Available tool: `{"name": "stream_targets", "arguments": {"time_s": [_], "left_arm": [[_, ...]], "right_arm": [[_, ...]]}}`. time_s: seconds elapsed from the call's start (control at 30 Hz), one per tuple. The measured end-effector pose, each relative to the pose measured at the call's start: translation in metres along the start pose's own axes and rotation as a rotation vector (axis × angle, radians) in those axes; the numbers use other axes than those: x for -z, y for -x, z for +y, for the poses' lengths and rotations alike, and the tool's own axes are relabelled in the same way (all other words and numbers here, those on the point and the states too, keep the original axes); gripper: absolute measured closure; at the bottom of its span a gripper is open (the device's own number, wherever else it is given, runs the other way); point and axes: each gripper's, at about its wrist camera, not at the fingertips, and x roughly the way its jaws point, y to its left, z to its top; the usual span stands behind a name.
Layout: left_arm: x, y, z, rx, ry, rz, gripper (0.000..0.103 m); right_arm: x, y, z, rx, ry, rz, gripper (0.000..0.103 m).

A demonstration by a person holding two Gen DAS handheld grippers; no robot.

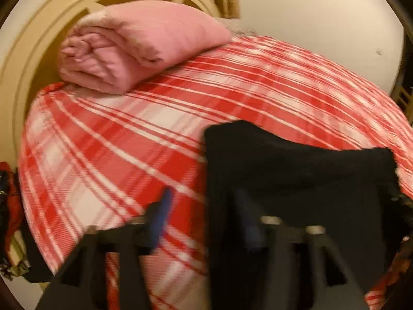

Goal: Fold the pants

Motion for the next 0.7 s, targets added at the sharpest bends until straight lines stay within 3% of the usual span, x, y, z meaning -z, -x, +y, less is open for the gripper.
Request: {"name": "stream_targets", "arguments": {"time_s": [0.2, 0.37, 0.5, 0.7], "left_arm": [[0.000, 0.020, 0.012, -0.059, 0.010, -0.062, 0.034], [0.007, 0.047, -0.007, -0.062, -0.045, -0.112, 0.033], [0.019, 0.052, -0.023, -0.041, -0.065, -0.104, 0.033], [0.040, 0.044, -0.040, -0.026, -0.091, -0.054, 0.033]], "right_arm": [[0.011, 0.067, 0.015, 0.064, 0.007, -0.194, 0.035], [0.030, 0.099, 0.057, 0.164, 0.154, -0.266, 0.035], [0.049, 0.092, 0.074, 0.210, 0.252, -0.222, 0.041], [0.072, 0.049, 0.060, 0.236, 0.212, -0.054, 0.042]]}}
